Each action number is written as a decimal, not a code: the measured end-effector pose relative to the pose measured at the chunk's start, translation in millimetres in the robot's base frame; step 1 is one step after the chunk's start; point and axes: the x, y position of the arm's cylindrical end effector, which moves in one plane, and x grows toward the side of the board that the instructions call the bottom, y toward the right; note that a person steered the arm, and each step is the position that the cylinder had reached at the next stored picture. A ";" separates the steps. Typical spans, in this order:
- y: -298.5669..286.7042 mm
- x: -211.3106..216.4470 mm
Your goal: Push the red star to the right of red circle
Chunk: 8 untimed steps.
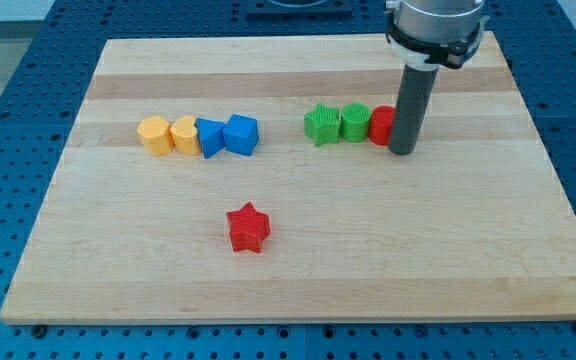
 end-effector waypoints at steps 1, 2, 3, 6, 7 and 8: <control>0.0 -4.3; 0.0 -5.1; 0.0 1.9; -121.8 51.2; -177.1 55.0; -215.7 66.3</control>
